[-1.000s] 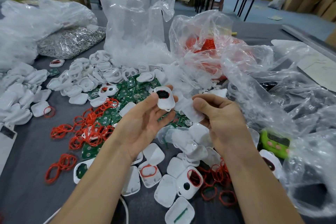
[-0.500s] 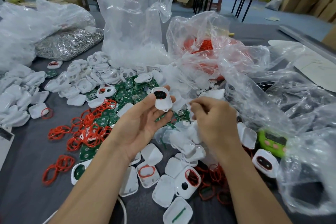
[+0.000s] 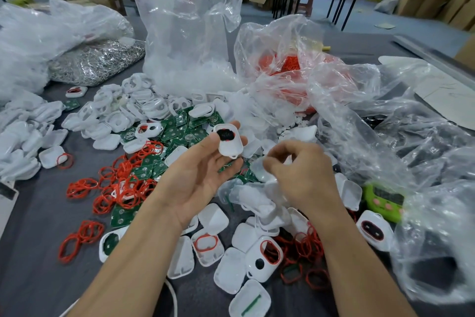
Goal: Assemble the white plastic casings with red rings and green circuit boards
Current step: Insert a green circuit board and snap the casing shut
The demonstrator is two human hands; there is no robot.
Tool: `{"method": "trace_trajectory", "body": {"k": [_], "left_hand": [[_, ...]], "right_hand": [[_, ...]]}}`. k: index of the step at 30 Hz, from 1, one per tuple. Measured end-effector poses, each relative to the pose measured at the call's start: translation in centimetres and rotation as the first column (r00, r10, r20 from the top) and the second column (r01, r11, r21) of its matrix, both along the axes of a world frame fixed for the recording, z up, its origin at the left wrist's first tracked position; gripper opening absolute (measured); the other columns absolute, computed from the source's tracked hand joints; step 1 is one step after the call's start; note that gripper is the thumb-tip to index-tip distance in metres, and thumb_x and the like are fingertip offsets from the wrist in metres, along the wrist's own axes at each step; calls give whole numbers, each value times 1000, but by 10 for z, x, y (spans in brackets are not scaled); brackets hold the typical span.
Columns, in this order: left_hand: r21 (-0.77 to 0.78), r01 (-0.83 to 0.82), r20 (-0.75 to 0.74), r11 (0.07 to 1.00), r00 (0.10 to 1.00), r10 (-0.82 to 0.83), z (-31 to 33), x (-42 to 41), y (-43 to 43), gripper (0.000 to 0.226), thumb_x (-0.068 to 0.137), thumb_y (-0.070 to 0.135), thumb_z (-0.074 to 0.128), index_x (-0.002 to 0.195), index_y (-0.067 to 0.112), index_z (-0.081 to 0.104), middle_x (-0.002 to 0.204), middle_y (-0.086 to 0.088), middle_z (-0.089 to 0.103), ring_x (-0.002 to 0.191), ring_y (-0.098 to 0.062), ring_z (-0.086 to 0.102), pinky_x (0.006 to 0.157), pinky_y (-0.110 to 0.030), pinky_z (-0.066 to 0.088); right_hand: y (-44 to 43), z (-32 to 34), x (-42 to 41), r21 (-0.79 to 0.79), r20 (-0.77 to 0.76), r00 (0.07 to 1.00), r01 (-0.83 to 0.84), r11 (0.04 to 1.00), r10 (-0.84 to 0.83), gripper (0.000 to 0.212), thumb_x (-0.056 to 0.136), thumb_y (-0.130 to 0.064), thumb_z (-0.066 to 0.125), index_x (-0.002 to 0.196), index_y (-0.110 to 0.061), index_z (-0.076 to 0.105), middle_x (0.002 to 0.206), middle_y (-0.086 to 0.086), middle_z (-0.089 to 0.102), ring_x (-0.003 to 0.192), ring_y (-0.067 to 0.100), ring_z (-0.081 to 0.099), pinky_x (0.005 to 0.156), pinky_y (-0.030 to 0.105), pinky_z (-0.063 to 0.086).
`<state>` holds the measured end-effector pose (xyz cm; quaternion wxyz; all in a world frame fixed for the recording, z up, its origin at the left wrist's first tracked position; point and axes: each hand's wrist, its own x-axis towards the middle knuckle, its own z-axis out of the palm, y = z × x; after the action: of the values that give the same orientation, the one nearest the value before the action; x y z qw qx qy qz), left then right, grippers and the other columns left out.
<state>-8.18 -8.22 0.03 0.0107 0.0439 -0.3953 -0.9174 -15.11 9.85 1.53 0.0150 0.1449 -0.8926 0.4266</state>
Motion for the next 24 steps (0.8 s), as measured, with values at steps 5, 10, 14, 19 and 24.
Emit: {"method": "trace_trajectory", "body": {"k": [5, 10, 14, 19, 24], "left_hand": [[-76, 15, -4, 997, 1000, -15, -1, -2, 1, 35, 88, 34, 69, 120, 21, 77, 119, -6, 74, 107, -12, 70, 90, -30, 58], [-158, 136, -69, 978, 987, -148, -3, -1, 2, 69, 71, 40, 91, 134, 21, 68, 132, -2, 68, 115, -15, 65, 102, -36, 53], [-178, 167, -74, 970, 980, -183, -2, 0, 4, 62, 73, 37, 89, 131, 23, 71, 127, -1, 71, 114, -14, 67, 93, -30, 55], [-185, 187, -77, 965, 976, -204, -3, -2, 4, 59, 74, 37, 88, 129, 24, 72, 124, 1, 72, 111, -12, 68, 92, -29, 56], [-189, 177, -49, 966, 981, -189, -4, -2, 4, 64, 72, 40, 90, 131, 24, 71, 124, 0, 72, 109, -12, 67, 93, -30, 55]], "right_hand": [[5, 17, 4, -651, 218, 971, 68, 756, 101, 21, 88, -10, 78, 71, -22, 76, 62, -4, 65, 54, 9, 52, 54, 16, 45], [-1, 24, 13, -760, 267, 927, 35, 648, 262, 19, 88, -6, 75, 72, -16, 75, 62, 7, 61, 51, 15, 43, 49, 22, 40], [-8, 23, 18, -691, 192, 948, -55, 721, 256, 25, 88, -4, 76, 68, -17, 75, 60, 5, 64, 47, 11, 48, 47, 19, 42], [-6, 17, 17, -487, 31, 997, -48, 872, 72, 17, 90, -17, 78, 77, -27, 75, 67, -5, 72, 57, 11, 63, 57, 24, 54], [-1, 24, 14, -551, 23, 990, -101, 828, 136, 18, 92, -10, 73, 79, -22, 73, 67, 1, 71, 55, 6, 58, 59, 18, 49]]}}
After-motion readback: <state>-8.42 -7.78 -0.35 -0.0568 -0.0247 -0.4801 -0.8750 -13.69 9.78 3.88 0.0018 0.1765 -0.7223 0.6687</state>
